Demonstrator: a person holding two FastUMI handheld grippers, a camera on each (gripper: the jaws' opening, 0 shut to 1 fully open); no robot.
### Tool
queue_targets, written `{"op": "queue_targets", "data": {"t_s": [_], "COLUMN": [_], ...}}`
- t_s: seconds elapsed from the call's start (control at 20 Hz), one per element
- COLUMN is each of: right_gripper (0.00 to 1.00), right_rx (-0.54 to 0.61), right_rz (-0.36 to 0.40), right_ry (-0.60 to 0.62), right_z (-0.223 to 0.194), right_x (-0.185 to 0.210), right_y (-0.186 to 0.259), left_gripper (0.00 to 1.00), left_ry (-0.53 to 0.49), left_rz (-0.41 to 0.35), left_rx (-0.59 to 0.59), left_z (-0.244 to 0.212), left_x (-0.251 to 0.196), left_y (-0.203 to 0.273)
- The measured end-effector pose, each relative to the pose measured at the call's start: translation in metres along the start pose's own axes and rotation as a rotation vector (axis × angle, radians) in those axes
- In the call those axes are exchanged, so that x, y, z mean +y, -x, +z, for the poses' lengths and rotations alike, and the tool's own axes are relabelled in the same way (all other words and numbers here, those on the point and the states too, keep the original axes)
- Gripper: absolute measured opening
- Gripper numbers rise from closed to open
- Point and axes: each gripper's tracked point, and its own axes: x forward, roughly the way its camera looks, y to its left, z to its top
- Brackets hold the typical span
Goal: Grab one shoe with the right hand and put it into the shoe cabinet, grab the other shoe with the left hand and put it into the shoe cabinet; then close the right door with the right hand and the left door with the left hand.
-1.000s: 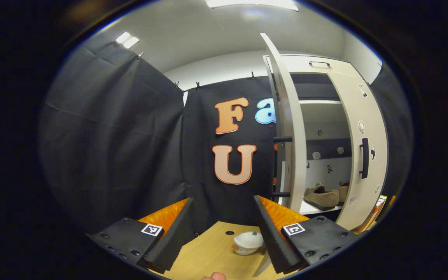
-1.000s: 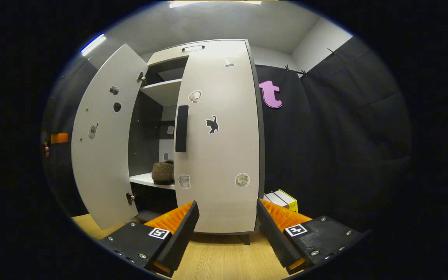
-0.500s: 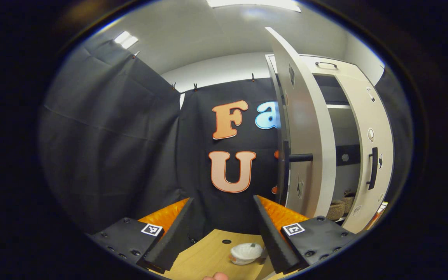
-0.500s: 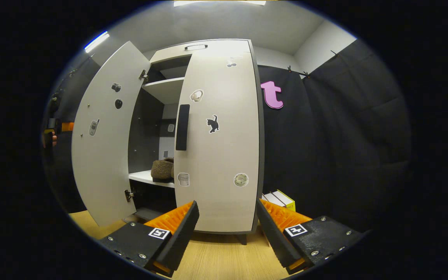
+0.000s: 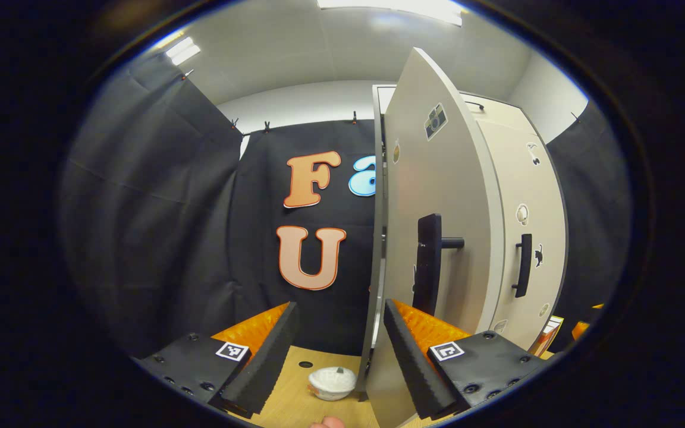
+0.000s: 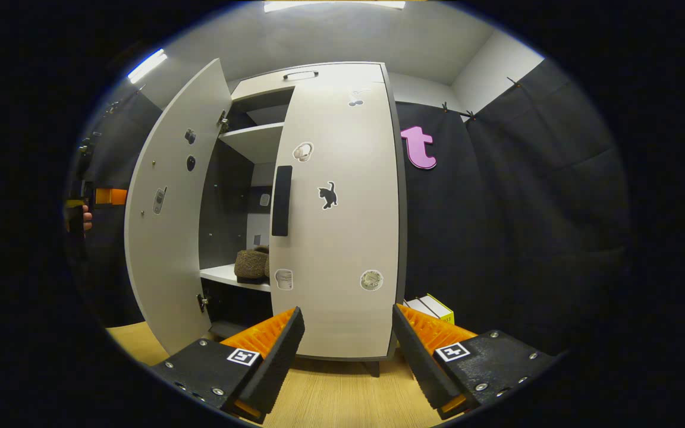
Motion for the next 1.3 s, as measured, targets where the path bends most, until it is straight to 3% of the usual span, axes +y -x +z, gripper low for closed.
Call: {"op": "queue_targets", "data": {"t_s": [0.5, 0.8, 1.15, 1.2, 1.3], "right_gripper": [0.92, 0.92, 0.92, 0.92, 0.92], "right_rx": [0.006, 0.005, 0.011, 0.013, 0.015], "right_rz": [-0.053, -0.078, -0.116, -0.122, -0.129], "right_ry": [0.015, 0.01, 0.003, 0.003, 0.001], "right_z": [-0.001, -0.002, -0.005, -0.007, -0.007], "right_x": [-0.018, -0.025, -0.04, -0.042, -0.046], "right_y": [0.011, 0.014, 0.021, 0.022, 0.022], "left_gripper": [0.94, 0.94, 0.94, 0.99, 0.99], "left_ry": [0.092, 0.094, 0.093, 0.102, 0.105], "left_rz": [-0.192, -0.296, -0.317, -0.322, -0.325], "left_rx": [0.018, 0.019, 0.077, 0.081, 0.088], "left_z": [-0.008, -0.007, -0.037, -0.037, -0.038], "left_x": [-0.092, -0.138, -0.166, -0.17, -0.175], "left_y": [-0.029, -0.038, -0.058, -0.064, -0.071]}}
